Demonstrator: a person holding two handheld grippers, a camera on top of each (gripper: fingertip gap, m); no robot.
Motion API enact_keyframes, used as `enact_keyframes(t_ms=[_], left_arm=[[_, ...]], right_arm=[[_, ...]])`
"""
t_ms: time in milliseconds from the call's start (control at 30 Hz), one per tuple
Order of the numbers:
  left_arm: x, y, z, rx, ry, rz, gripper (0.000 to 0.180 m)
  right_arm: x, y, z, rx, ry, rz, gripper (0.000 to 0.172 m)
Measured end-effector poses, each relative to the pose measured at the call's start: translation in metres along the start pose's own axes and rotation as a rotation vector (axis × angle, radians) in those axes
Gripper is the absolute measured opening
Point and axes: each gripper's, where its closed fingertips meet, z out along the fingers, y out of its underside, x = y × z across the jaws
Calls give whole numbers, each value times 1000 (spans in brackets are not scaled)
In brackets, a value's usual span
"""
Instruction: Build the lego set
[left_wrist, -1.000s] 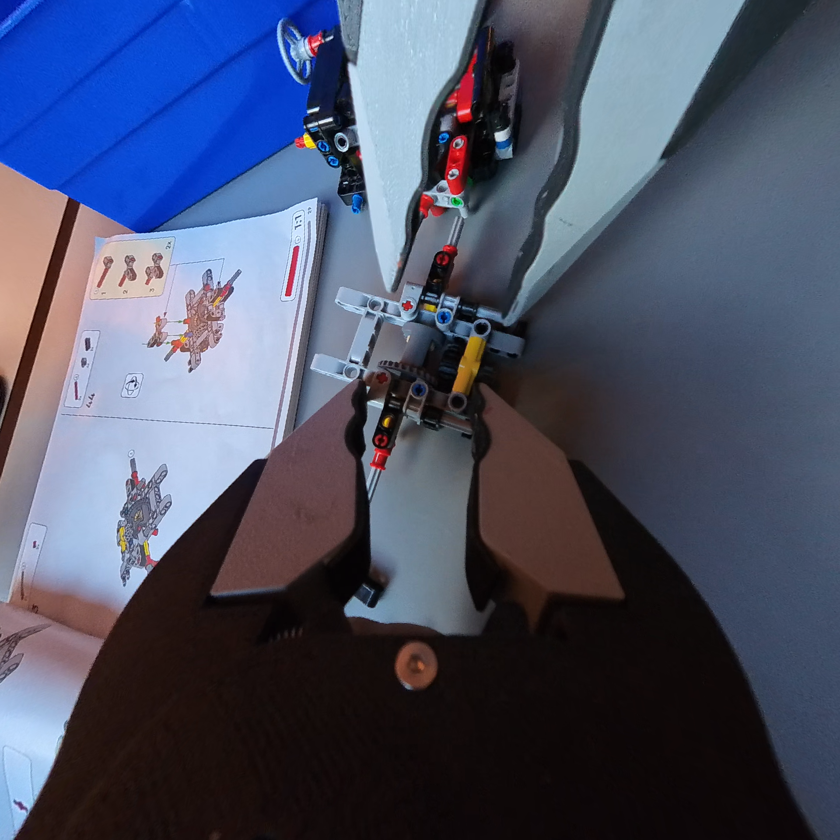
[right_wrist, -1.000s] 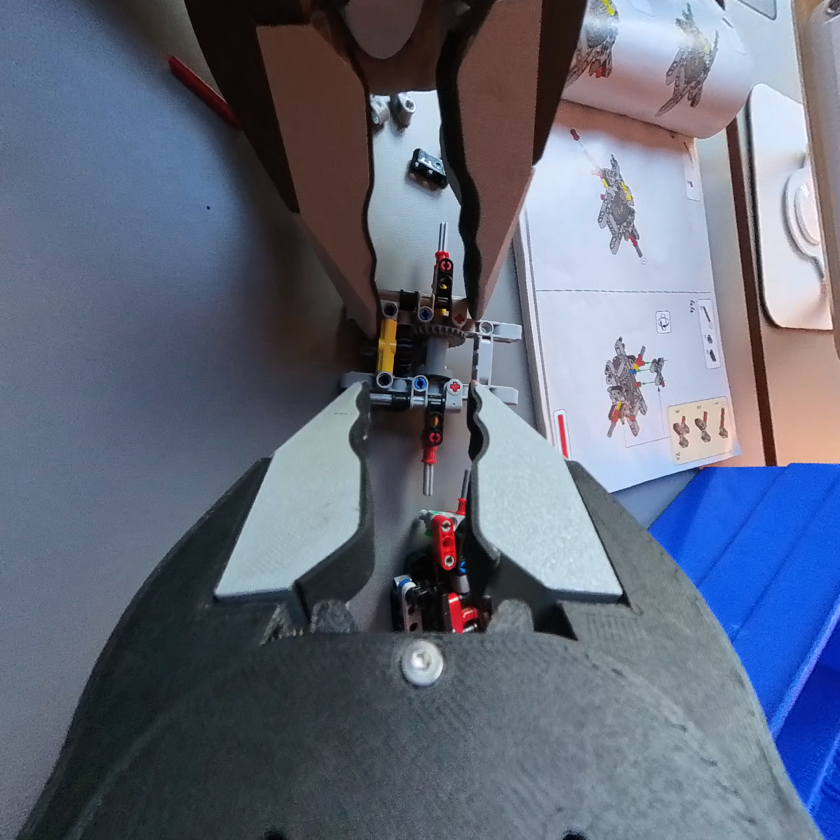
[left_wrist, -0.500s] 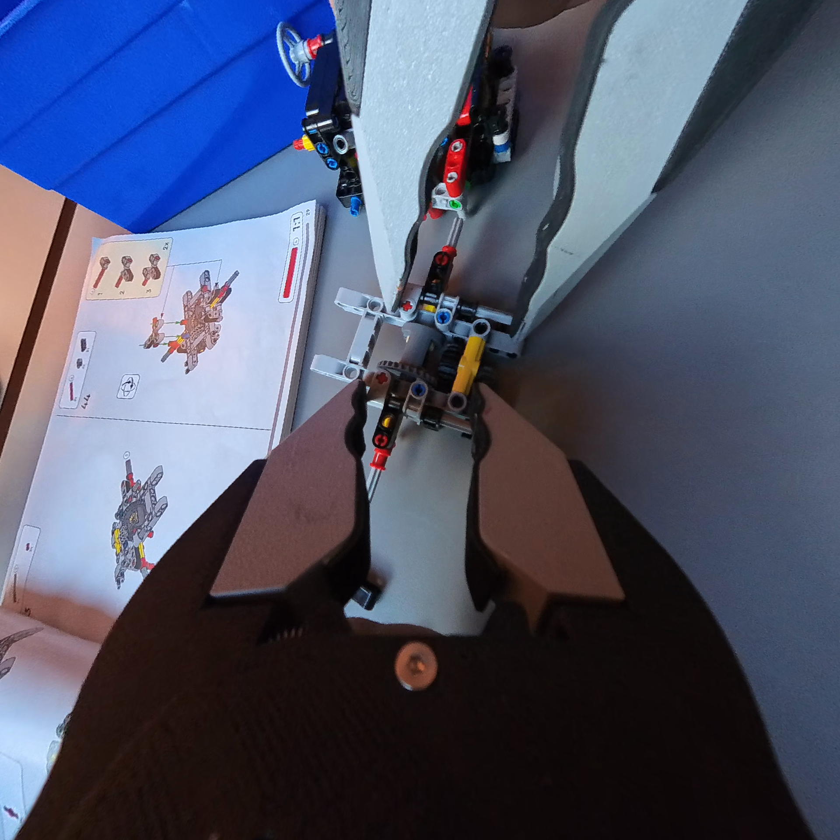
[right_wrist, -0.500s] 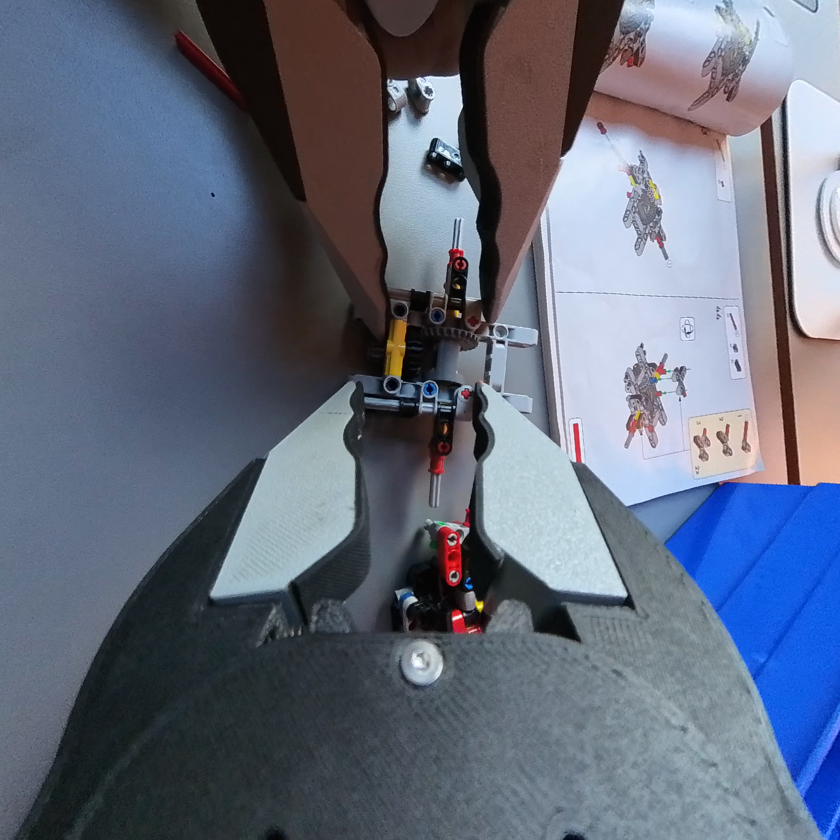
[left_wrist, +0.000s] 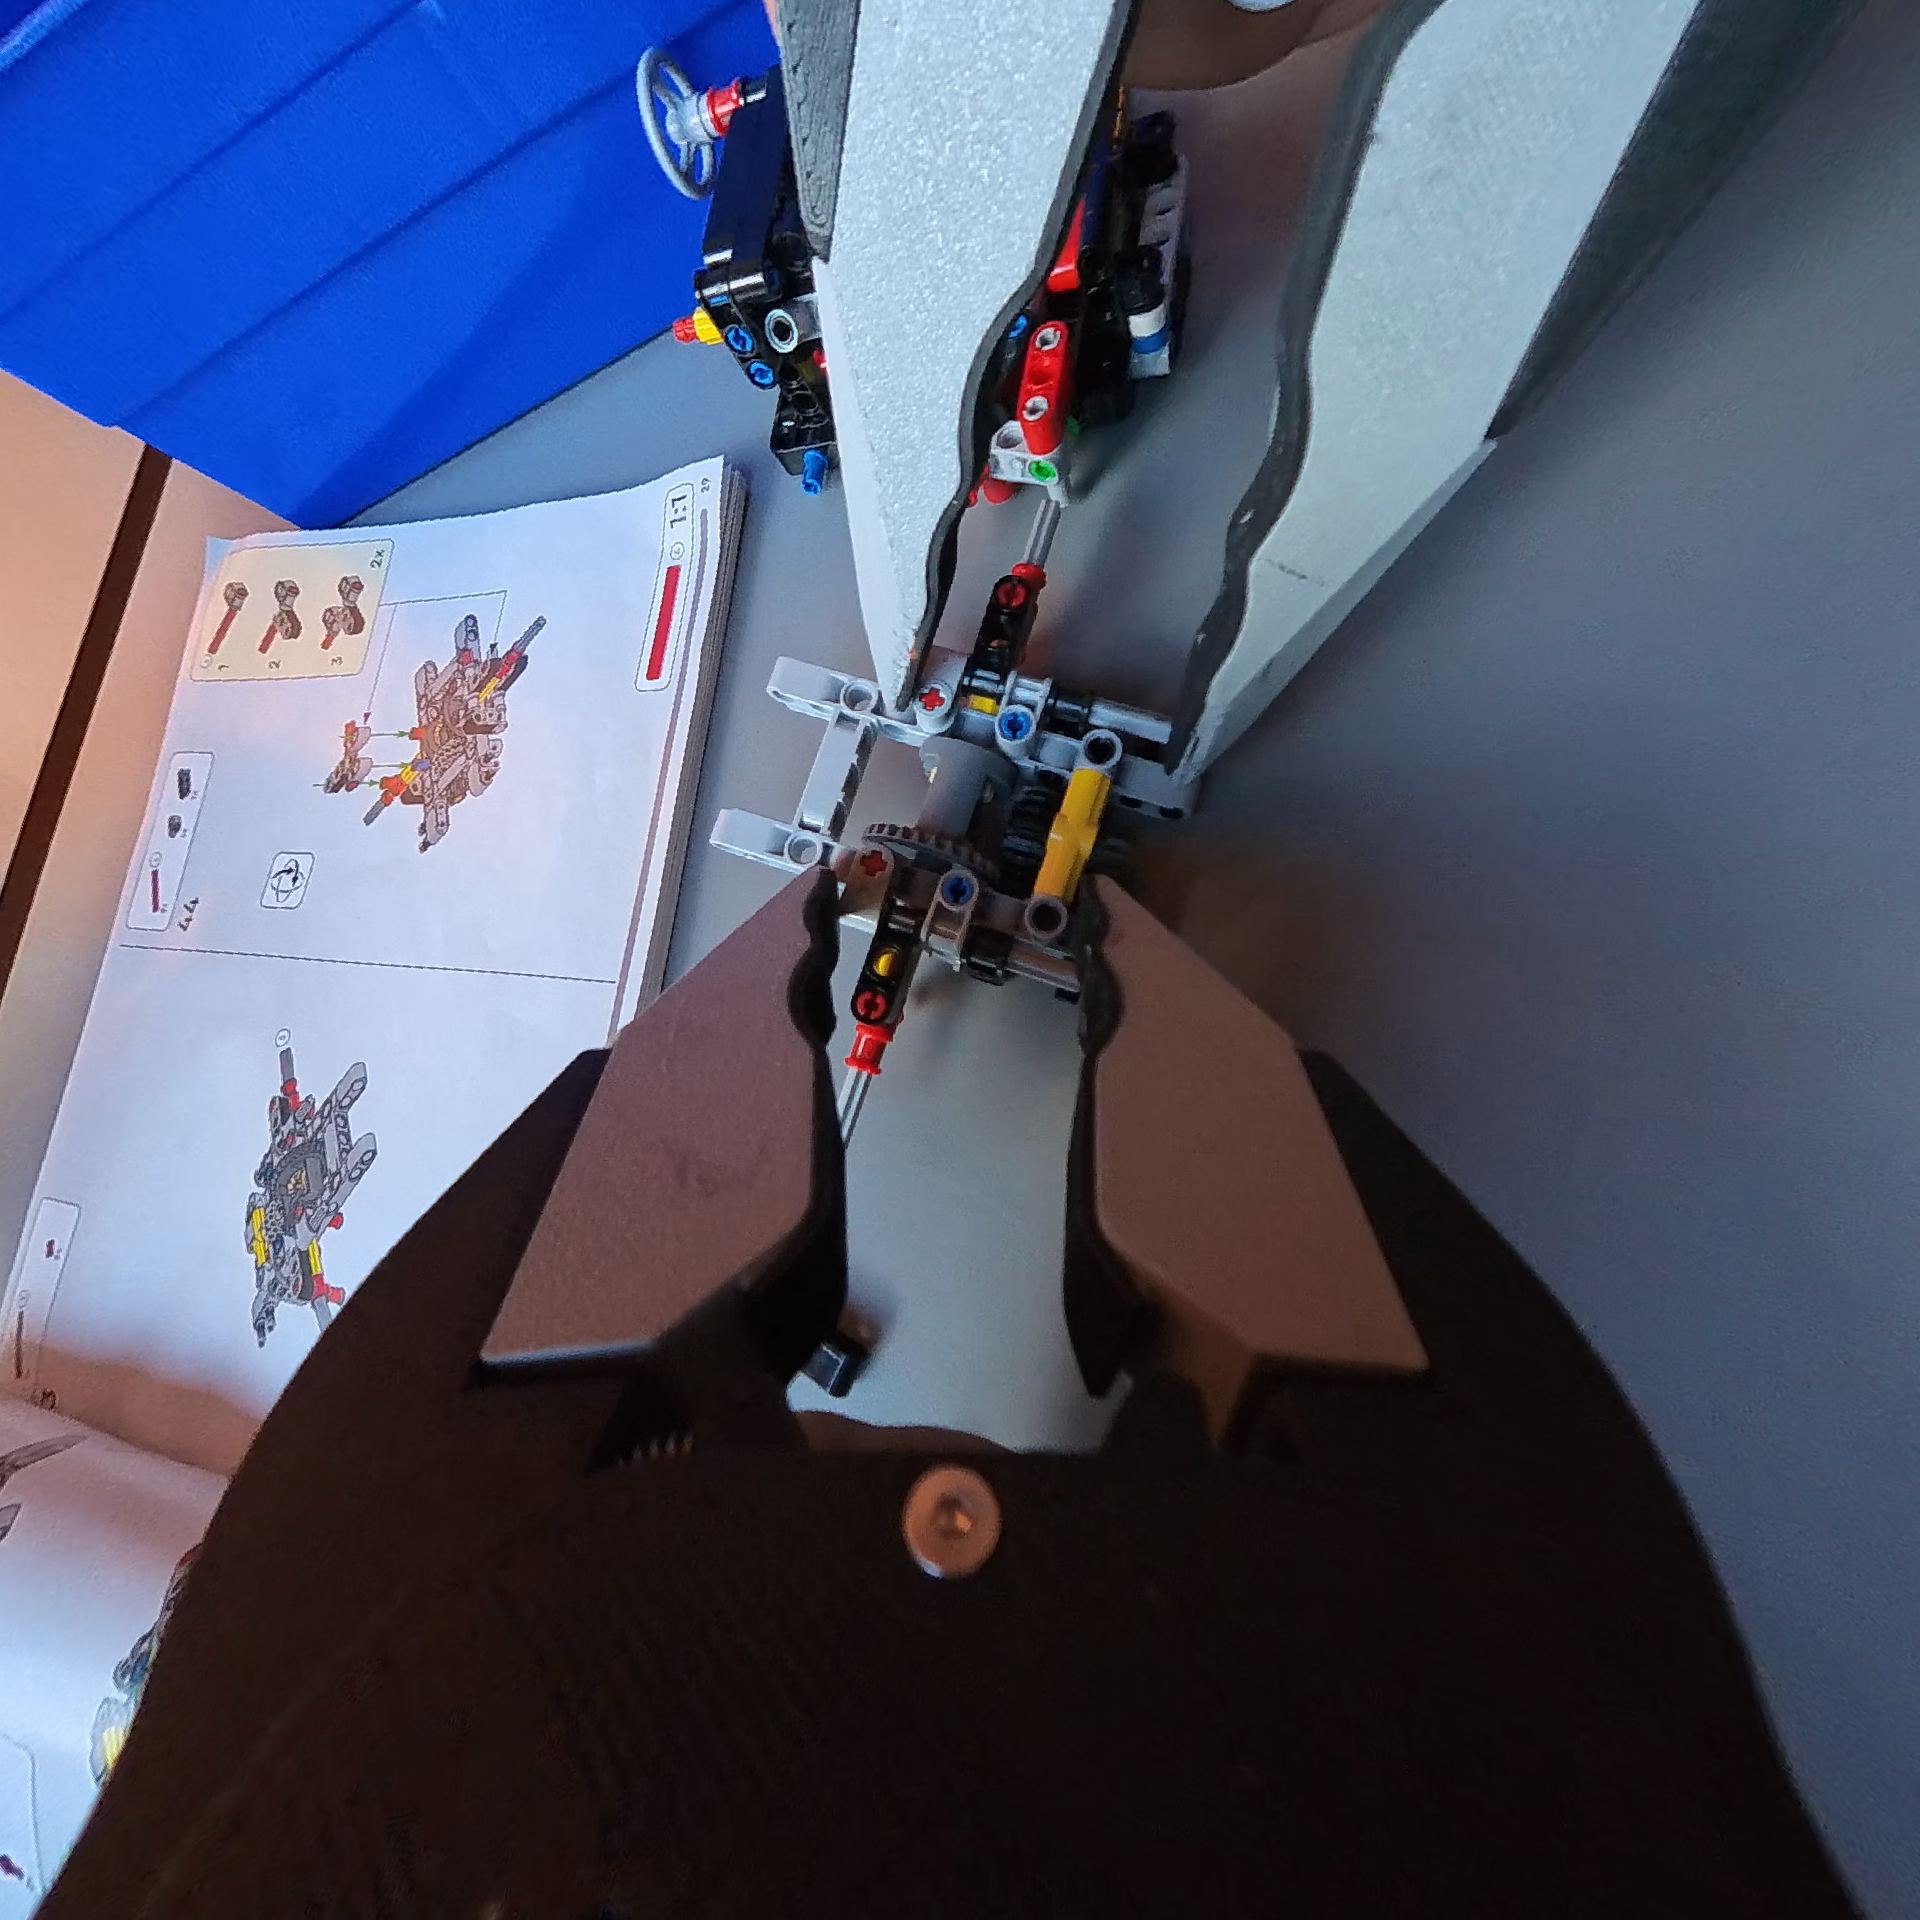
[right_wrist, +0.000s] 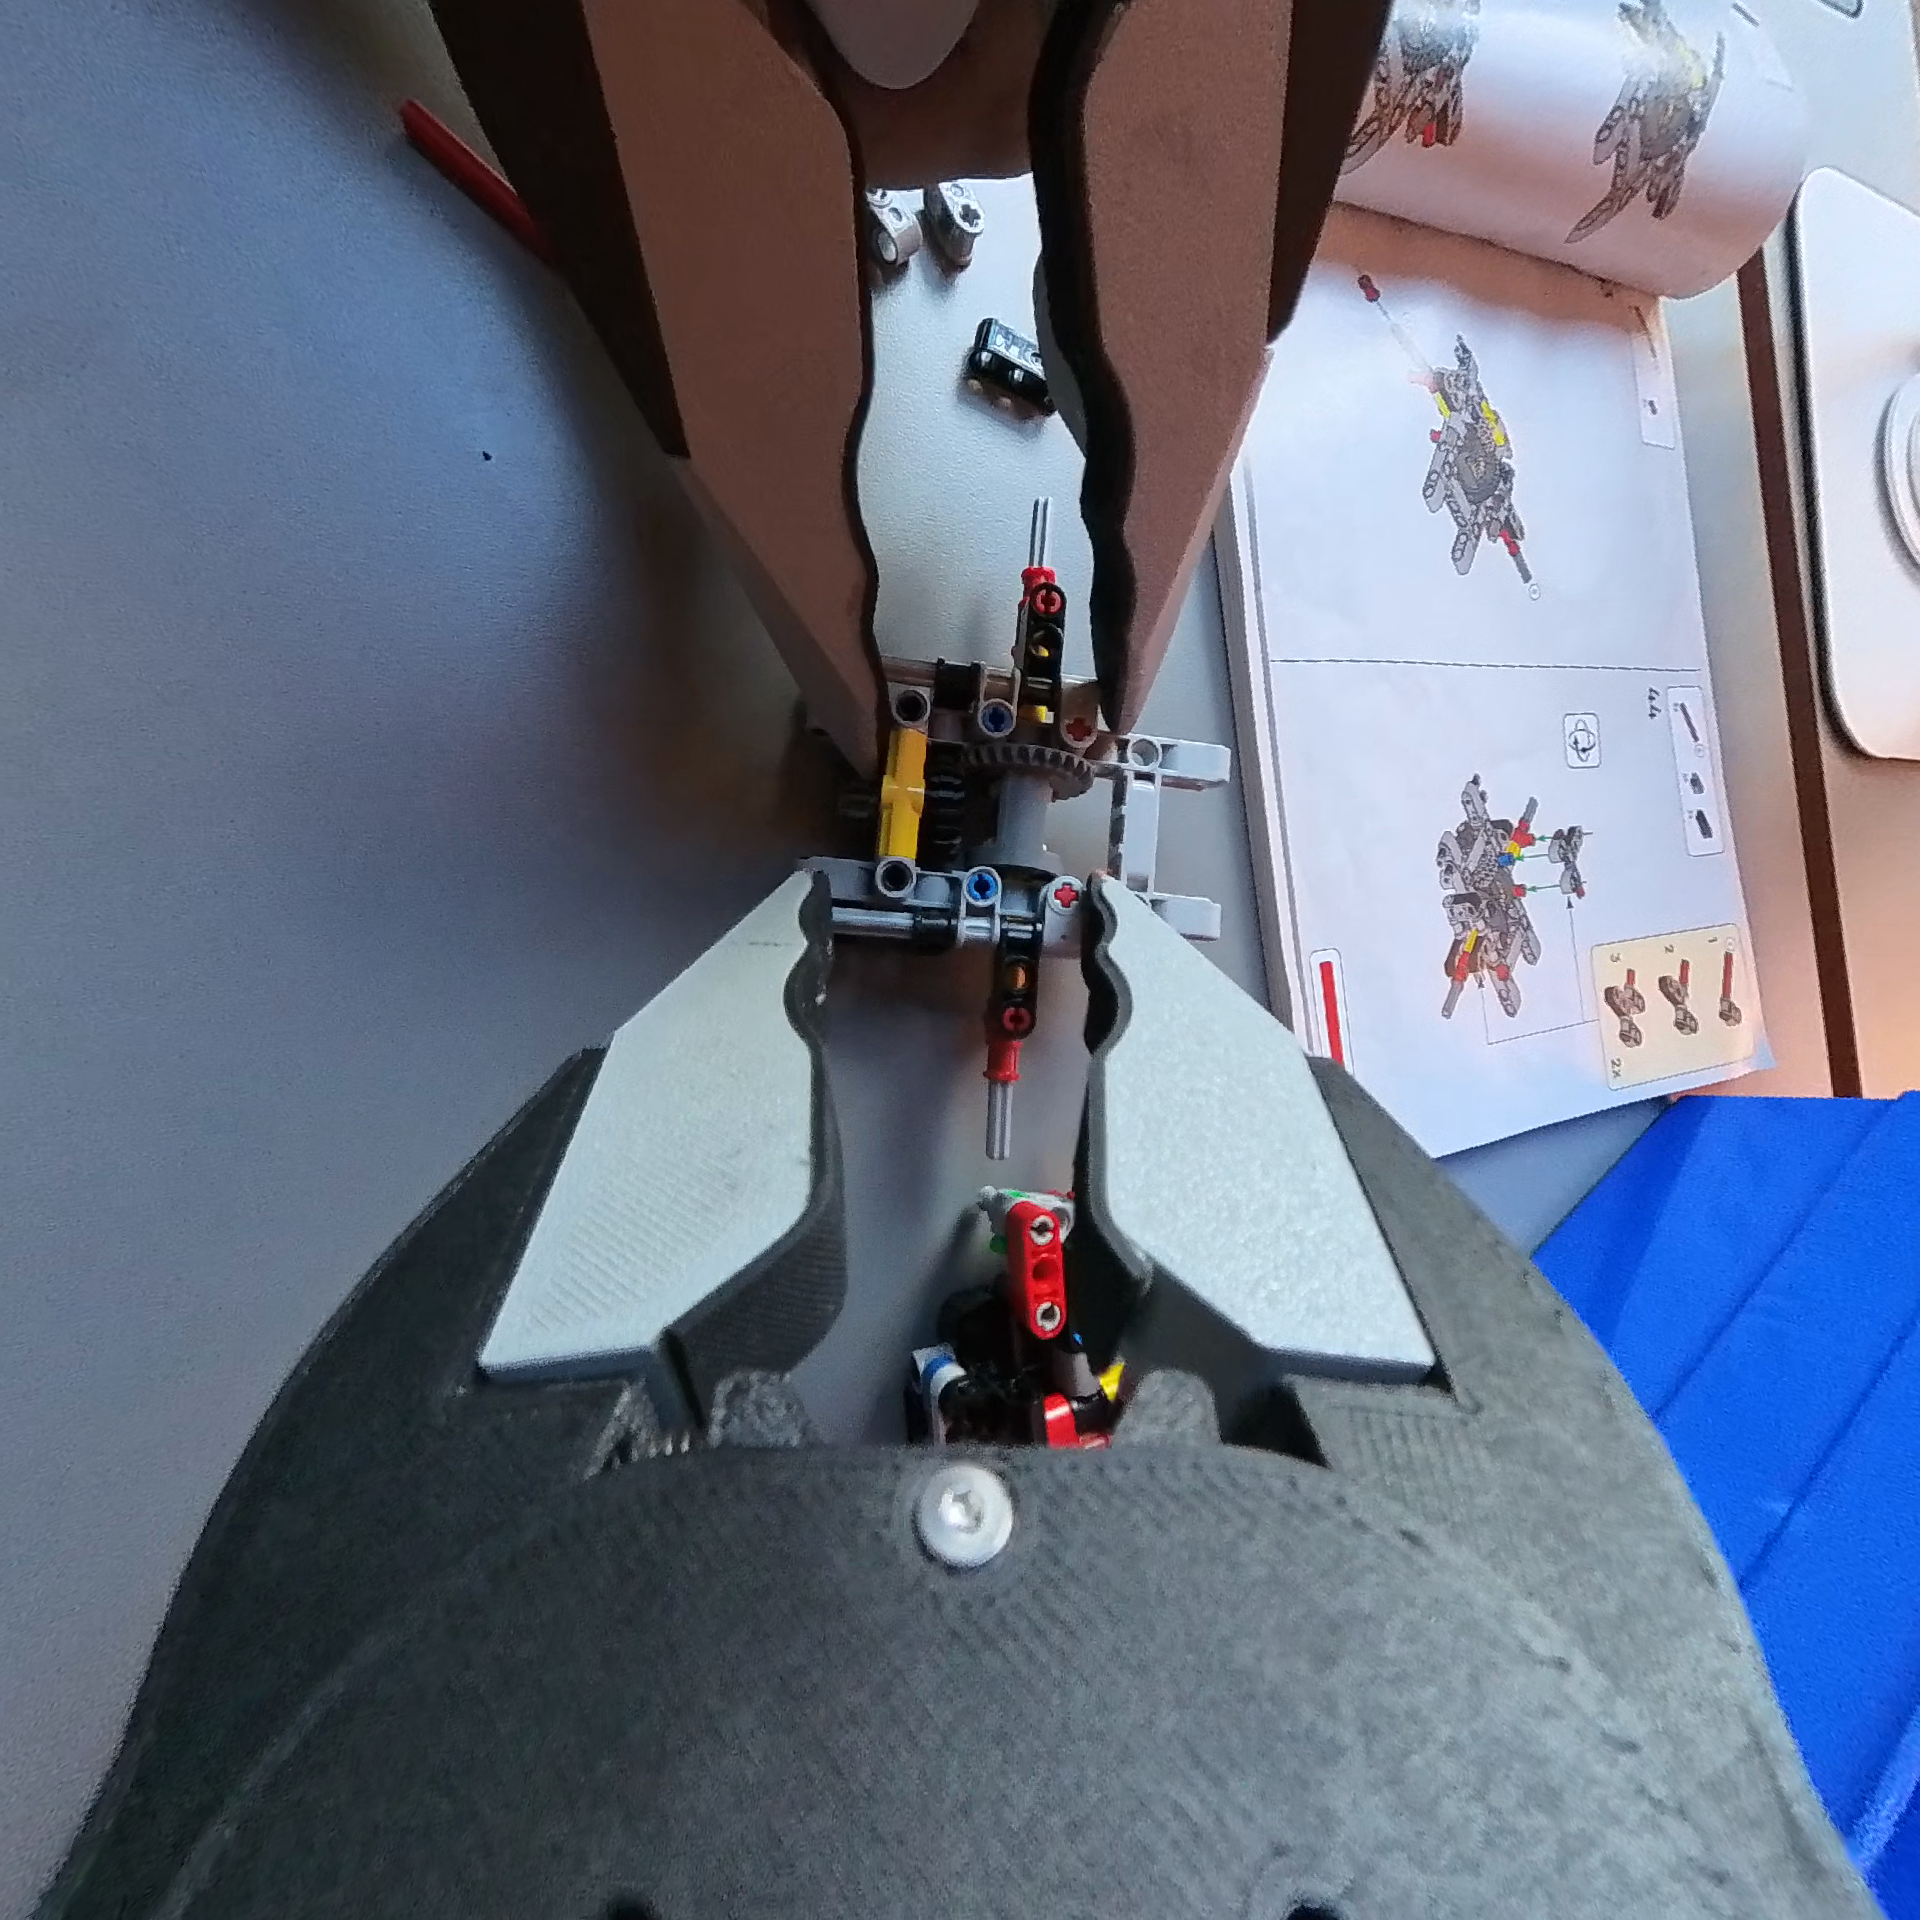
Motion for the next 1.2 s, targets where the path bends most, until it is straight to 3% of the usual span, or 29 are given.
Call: enact_keyframes(t_ms=[733, 1200], left_arm=[[0, -1, 0, 10, 10, -15, 44], [0, 0, 0, -5, 17, -62, 44]], right_arm=[[0, 5, -2, -4, -28, -46, 46], [1, 6, 0, -35, -109, 80, 46]])
